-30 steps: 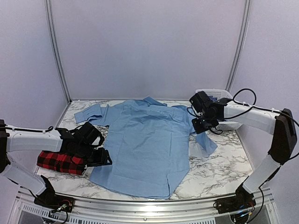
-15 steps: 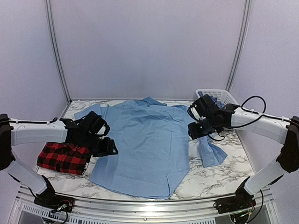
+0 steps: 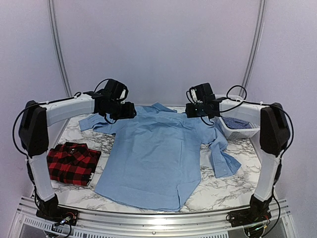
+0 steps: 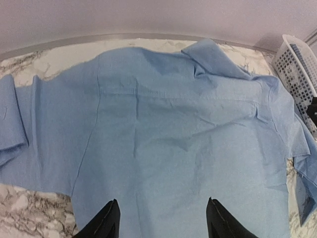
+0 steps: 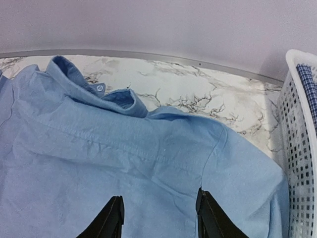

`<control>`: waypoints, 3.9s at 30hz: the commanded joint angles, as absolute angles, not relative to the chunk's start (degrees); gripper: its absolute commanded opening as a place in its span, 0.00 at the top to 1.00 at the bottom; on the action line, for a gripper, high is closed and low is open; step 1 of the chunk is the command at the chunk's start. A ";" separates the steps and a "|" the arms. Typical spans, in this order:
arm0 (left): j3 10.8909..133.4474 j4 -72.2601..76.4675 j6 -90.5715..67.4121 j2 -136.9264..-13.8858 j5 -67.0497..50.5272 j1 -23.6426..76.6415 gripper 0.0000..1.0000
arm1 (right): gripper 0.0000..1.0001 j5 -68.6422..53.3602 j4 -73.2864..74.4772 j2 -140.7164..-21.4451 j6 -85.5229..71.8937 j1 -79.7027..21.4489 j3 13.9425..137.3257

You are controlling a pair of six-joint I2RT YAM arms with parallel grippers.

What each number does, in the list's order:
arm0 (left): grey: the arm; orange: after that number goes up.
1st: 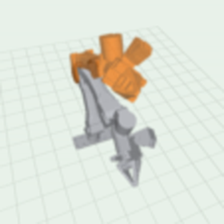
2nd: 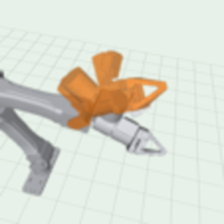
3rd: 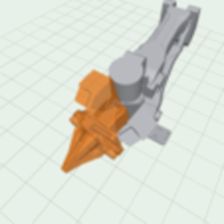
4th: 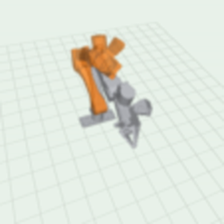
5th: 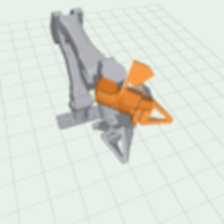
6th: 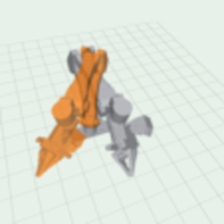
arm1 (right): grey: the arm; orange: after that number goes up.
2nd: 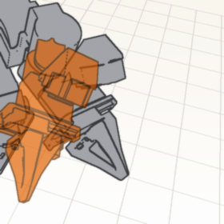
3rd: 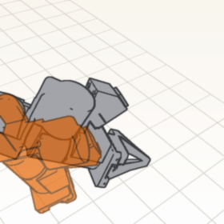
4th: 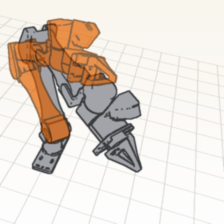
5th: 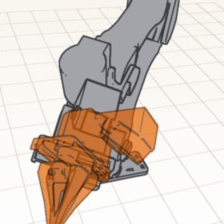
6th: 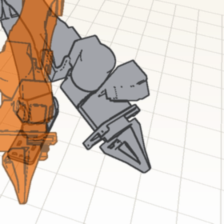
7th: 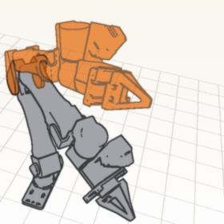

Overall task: Fold and stack the long sleeve shirts
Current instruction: Adjust the flattened shirt at the center of the board.

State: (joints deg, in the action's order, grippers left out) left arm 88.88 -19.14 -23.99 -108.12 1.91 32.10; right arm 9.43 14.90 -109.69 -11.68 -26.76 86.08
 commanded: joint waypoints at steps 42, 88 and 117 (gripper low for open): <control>136.48 -11.09 -6.68 -154.24 -13.23 22.09 0.23 | 0.50 -7.94 16.08 -134.66 1.18 -15.64 108.92; 127.07 -14.18 -13.67 -137.24 -5.20 23.96 0.28 | 0.30 -1.52 12.48 -129.45 -6.84 -19.28 107.54; 76.30 -13.10 -29.93 -109.32 -12.07 46.15 0.30 | 0.87 -12.16 16.16 -155.09 -13.15 -16.46 133.64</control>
State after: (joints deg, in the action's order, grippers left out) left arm 79.50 -13.08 -27.11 -112.16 -11.16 44.14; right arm -13.89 15.51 -152.07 -12.10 -16.97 130.02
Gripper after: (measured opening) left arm 0.703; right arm 0.159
